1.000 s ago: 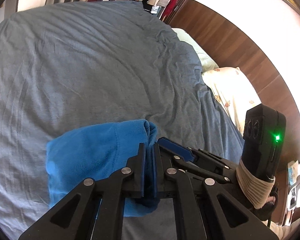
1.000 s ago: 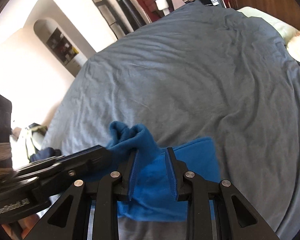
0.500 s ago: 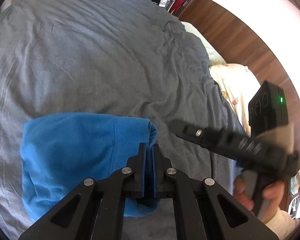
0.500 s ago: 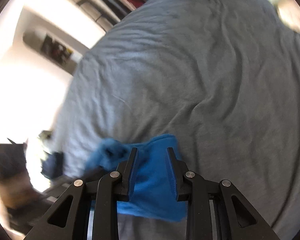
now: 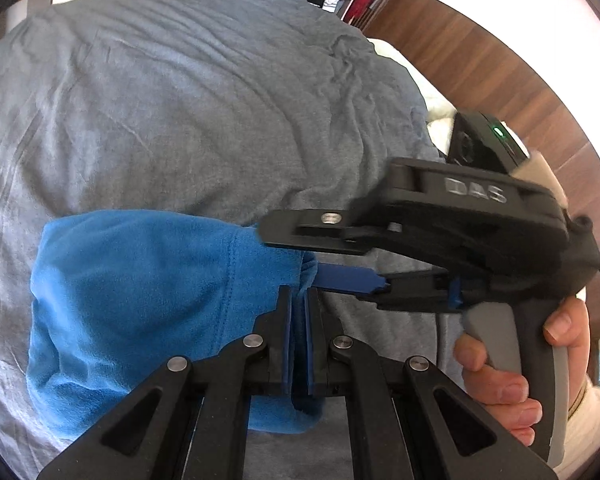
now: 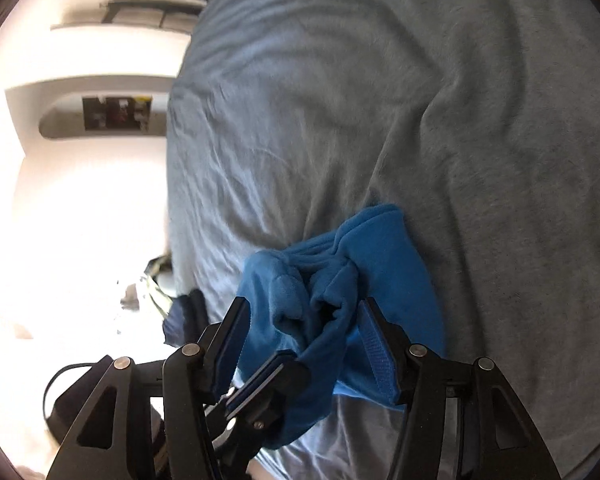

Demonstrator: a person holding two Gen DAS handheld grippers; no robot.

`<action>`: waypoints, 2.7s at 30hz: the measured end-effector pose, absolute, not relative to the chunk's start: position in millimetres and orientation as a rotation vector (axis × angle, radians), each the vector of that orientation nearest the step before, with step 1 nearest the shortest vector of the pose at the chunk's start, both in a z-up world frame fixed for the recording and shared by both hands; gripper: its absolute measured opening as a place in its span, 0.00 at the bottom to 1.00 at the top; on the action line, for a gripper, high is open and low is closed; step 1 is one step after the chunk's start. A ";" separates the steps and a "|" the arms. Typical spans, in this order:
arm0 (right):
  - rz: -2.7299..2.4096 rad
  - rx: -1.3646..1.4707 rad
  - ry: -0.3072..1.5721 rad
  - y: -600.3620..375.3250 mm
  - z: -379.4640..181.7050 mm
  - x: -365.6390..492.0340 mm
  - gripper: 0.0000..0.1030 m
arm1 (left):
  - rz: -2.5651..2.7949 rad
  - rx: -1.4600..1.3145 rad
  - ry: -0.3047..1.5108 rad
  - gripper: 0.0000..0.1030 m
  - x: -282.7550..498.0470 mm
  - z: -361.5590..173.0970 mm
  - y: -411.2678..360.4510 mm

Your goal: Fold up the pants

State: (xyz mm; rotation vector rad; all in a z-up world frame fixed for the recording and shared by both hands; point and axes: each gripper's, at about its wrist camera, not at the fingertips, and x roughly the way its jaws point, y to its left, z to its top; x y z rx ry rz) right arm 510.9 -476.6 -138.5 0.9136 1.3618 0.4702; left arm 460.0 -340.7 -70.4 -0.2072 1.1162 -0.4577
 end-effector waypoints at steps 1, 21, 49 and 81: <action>0.471 0.899 1.369 -472.4 -139.0 513.1 0.55 | -0.455 -0.198 1.117 0.07 459.1 -71.4 -342.3; 0.574 0.615 1.329 -475.2 -100.7 548.0 0.27 | -0.353 -0.304 1.094 0.12 472.2 -56.5 -380.6; 0.203 0.479 1.200 -493.5 -81.7 468.0 0.59 | -0.095 0.308 0.986 0.55 372.5 -62.1 -296.2; 0.089 0.883 1.190 -493.6 -140.2 434.7 0.47 | -0.100 0.591 0.945 0.25 385.7 -117.9 -300.5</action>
